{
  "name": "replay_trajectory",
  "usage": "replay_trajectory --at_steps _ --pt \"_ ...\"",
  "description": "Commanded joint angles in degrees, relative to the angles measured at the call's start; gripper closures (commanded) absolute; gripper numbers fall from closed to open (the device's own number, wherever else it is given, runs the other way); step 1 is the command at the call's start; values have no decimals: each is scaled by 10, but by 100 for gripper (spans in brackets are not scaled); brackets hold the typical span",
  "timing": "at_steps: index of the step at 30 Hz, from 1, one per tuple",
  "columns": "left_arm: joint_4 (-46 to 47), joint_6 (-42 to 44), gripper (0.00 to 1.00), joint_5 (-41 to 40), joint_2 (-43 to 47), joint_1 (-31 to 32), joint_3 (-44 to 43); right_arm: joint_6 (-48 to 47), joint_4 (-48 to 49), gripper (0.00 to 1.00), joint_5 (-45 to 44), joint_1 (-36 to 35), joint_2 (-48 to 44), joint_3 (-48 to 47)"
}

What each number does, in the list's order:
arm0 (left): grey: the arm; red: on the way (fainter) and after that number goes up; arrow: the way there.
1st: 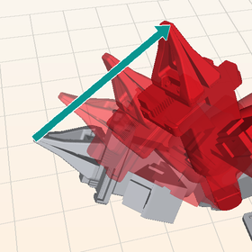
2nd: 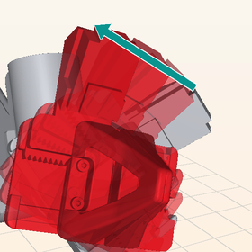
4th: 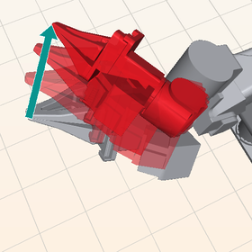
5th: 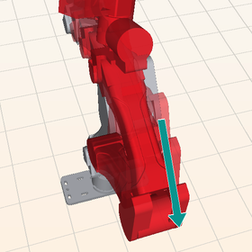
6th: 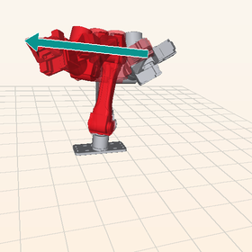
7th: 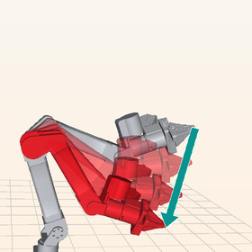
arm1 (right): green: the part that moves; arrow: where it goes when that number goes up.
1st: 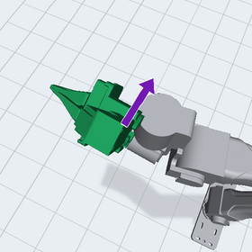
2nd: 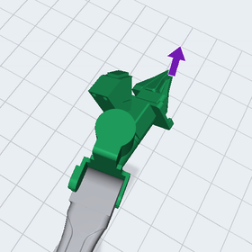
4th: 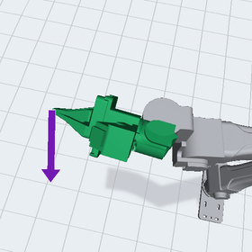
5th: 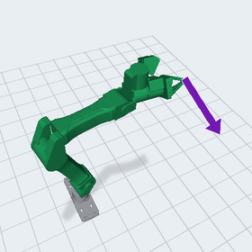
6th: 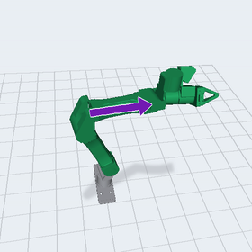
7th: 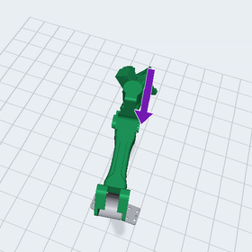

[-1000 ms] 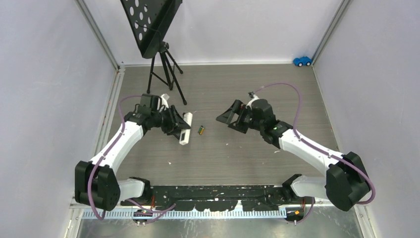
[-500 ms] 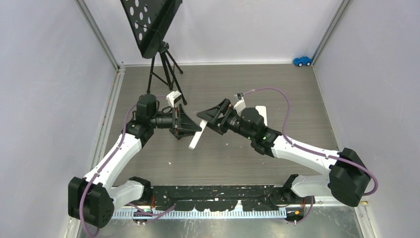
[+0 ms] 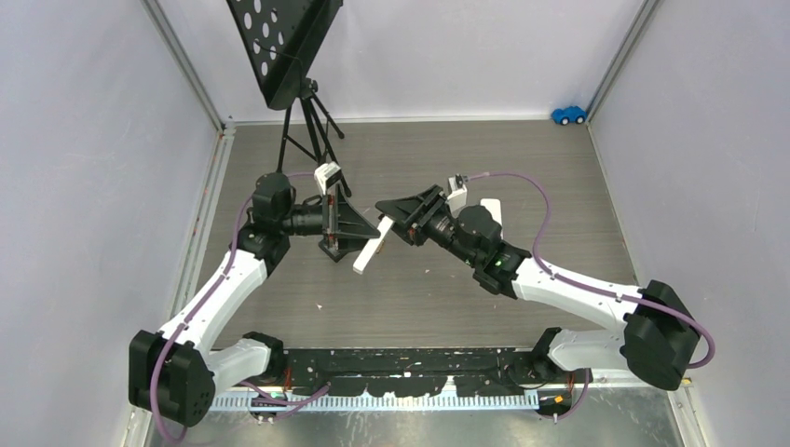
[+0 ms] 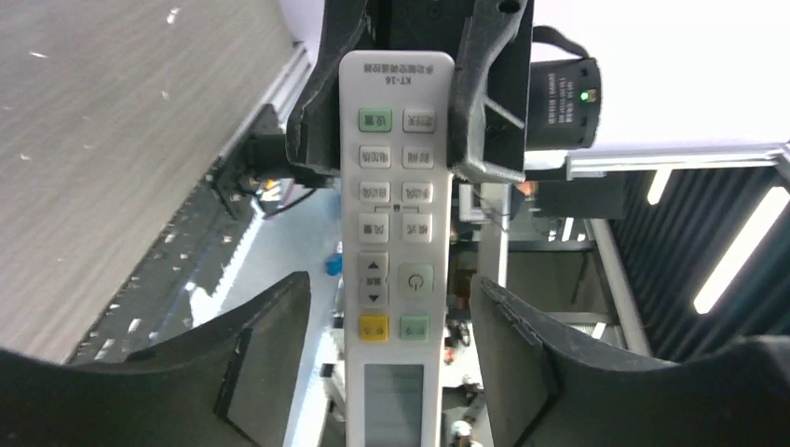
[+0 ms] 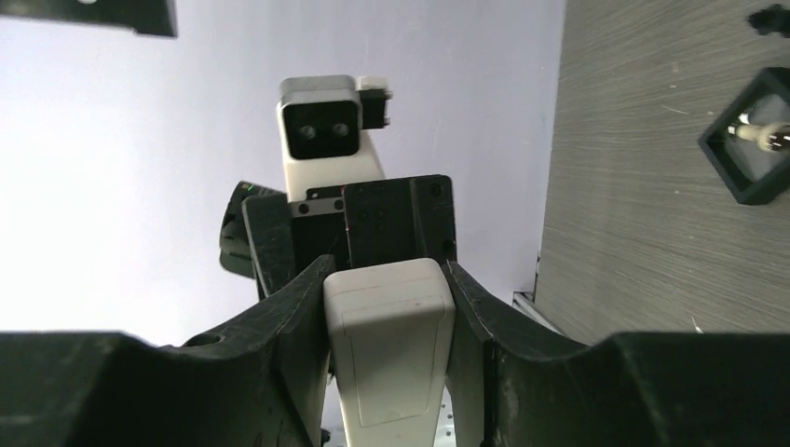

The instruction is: Load the batteries into the remote control

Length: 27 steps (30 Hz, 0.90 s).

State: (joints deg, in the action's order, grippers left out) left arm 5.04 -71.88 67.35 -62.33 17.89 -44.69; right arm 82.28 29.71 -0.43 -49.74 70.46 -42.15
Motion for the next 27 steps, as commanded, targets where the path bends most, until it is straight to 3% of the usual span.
replay_trajectory --at_steps 1,5,11,15,22,27 --pt "-87 139 29 -58 -3 1 -42 69 -84 64 -102 -3 -33 -9" --pt "-228 287 20 -197 -4 1 -89 116 -188 68 -153 -3 -32 -27" --pt "-175 348 19 -316 63 15 -40 181 -322 68 -195 -4 -16 -70" --pt "-166 390 20 -391 116 54 -11 215 -352 68 -195 -4 -1 -92" --pt "-87 390 20 -400 172 75 49 238 -392 68 -160 -3 32 -136" --pt "-34 378 26 -380 147 87 64 272 -370 68 -119 -3 49 -116"
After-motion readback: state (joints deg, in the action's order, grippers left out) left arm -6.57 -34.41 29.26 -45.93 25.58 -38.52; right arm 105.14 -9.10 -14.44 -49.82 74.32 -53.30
